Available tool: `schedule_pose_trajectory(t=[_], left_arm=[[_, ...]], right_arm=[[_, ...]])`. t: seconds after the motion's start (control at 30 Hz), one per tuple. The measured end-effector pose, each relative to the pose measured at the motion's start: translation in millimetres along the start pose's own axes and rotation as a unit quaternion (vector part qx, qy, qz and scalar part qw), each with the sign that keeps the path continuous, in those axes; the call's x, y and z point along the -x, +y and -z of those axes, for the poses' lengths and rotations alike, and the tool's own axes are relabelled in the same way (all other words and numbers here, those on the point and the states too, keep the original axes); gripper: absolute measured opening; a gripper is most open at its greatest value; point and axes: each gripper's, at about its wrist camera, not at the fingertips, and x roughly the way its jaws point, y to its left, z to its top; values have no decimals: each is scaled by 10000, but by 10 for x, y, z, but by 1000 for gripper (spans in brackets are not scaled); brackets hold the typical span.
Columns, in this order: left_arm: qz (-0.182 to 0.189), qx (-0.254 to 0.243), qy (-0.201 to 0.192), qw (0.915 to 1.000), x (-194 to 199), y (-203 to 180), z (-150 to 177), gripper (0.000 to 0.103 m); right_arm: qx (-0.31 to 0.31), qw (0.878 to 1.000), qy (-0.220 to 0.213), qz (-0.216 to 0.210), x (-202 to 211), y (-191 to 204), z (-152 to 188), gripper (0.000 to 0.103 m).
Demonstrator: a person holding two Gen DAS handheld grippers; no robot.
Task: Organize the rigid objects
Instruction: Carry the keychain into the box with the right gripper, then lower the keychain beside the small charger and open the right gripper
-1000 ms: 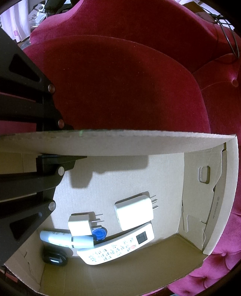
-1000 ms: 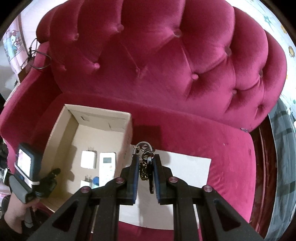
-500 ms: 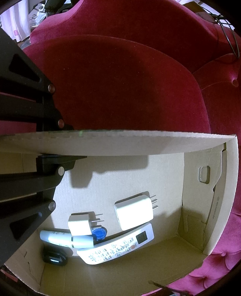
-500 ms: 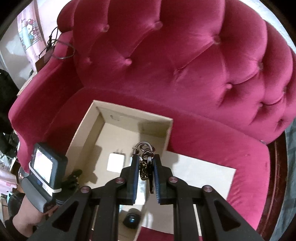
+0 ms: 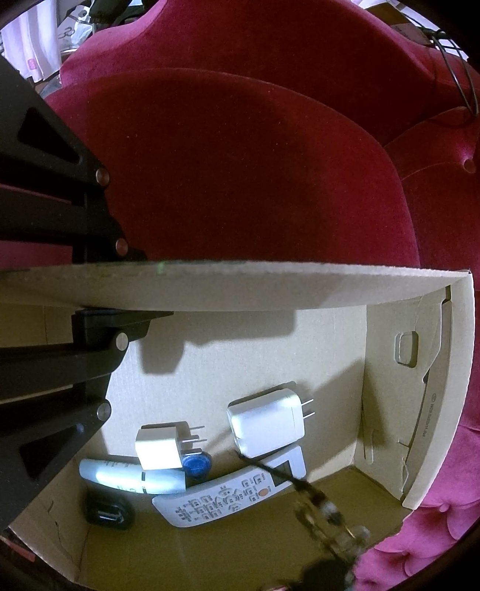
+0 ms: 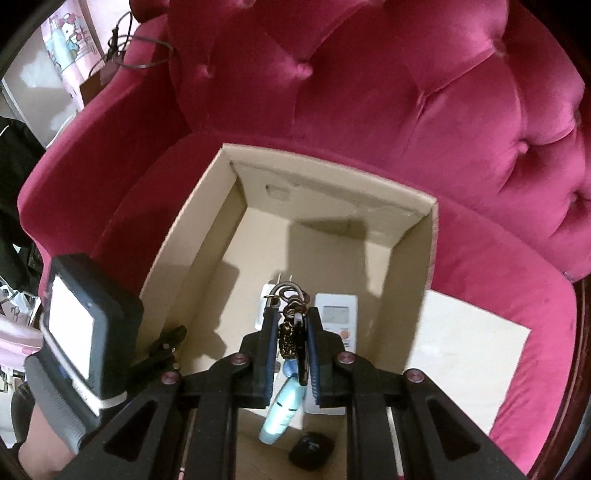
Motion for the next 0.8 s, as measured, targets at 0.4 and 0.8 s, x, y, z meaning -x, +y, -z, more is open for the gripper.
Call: schedule_pose_trajectory(t=[0.4, 0.8], left_arm=[[12, 10, -2, 10000, -8, 5, 5, 10], [-2, 3, -2, 10000, -11, -29, 12, 10]], right_arm=[[-125, 9990, 418, -55, -526, 86, 139, 14], [-272, 9978, 607, -17, -747, 64, 220, 15]])
